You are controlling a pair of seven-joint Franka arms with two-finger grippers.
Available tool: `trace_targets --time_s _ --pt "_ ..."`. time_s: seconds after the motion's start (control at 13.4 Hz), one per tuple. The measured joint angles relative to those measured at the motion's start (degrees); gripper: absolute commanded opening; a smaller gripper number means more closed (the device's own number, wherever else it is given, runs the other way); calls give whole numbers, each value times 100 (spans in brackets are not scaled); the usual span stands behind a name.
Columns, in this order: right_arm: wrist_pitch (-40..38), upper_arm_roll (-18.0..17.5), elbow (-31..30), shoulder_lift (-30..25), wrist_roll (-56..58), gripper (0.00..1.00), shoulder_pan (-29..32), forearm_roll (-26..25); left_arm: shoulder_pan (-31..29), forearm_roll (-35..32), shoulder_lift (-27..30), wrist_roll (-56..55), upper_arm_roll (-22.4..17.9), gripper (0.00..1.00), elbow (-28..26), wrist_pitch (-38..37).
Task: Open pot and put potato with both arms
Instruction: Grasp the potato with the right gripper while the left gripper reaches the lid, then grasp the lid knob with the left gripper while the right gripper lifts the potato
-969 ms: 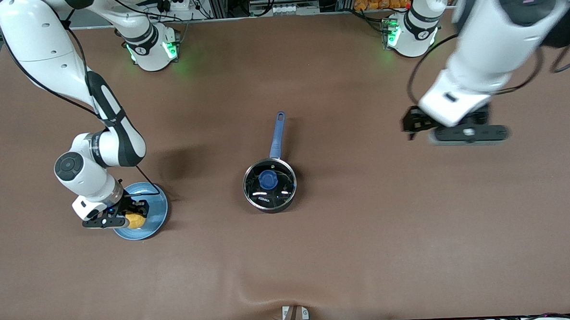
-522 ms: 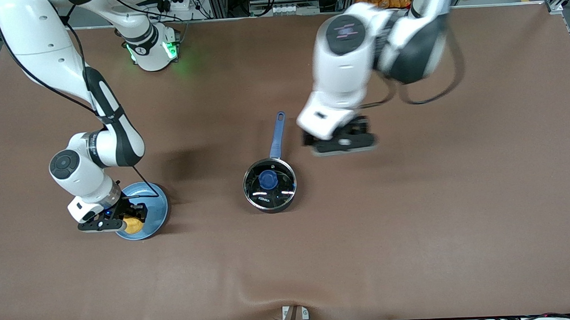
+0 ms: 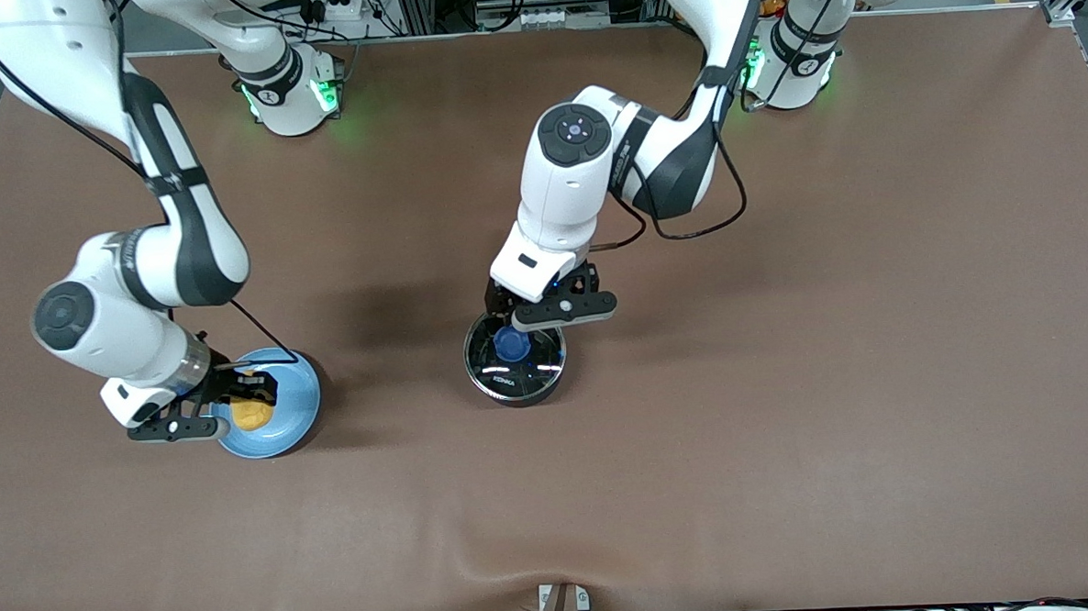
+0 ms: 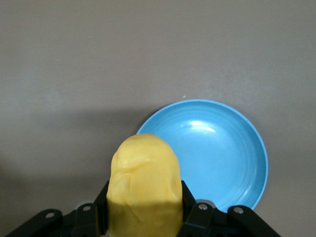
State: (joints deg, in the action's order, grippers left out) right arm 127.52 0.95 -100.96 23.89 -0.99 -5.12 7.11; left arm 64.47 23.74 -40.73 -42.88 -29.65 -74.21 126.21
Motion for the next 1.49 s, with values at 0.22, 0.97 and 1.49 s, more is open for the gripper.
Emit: trace_targets --time_s 0.22,0.97,1.49 --pt "-911 -30 449 -147 0 0 -42 304 81 44 -308 -107 0 100 7 420" --pt "-1587 -58 911 -521 -3 0 -319 408 173 156 -820 -141 1 100 10 1061" --pt "-1706 -74 1180 -535 -636 0 -784 416 216 273 -1157 -141 2 100 11 1388"
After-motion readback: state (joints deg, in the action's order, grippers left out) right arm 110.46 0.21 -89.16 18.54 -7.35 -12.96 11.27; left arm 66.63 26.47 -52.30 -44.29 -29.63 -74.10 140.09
